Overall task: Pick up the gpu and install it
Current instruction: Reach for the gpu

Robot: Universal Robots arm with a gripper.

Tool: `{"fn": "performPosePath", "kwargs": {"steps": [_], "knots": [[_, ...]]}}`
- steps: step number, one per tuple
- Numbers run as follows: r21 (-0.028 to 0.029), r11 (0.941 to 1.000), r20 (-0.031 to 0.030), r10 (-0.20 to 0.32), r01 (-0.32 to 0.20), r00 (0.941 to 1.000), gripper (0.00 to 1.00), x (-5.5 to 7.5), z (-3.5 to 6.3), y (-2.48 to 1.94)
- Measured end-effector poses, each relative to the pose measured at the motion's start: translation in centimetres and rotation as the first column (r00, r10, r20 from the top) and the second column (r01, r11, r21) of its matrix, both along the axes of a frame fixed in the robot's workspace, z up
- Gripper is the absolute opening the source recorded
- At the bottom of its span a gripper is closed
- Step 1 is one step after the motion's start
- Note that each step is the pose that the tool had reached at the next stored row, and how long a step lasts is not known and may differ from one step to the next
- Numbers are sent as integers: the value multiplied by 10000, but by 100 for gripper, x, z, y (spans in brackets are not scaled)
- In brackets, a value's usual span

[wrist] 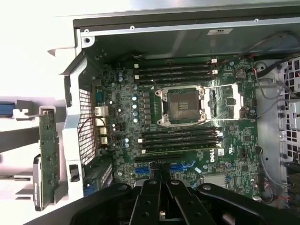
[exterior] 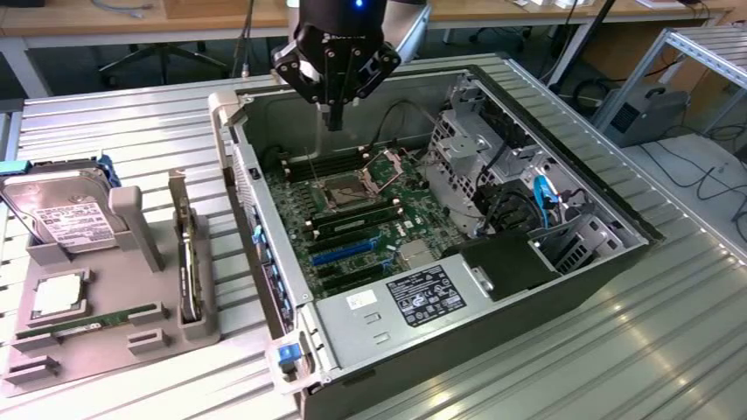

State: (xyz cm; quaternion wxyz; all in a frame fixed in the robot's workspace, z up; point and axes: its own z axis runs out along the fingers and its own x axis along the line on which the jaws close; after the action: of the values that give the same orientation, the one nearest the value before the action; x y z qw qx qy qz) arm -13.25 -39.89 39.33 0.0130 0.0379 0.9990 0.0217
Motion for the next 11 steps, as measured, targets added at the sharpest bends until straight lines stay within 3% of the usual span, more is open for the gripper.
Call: {"fn": "performPosePath", "kwargs": {"steps": [11], "knots": [[1, 10000, 1, 0, 0, 10000, 11, -67, 0, 0]]}}
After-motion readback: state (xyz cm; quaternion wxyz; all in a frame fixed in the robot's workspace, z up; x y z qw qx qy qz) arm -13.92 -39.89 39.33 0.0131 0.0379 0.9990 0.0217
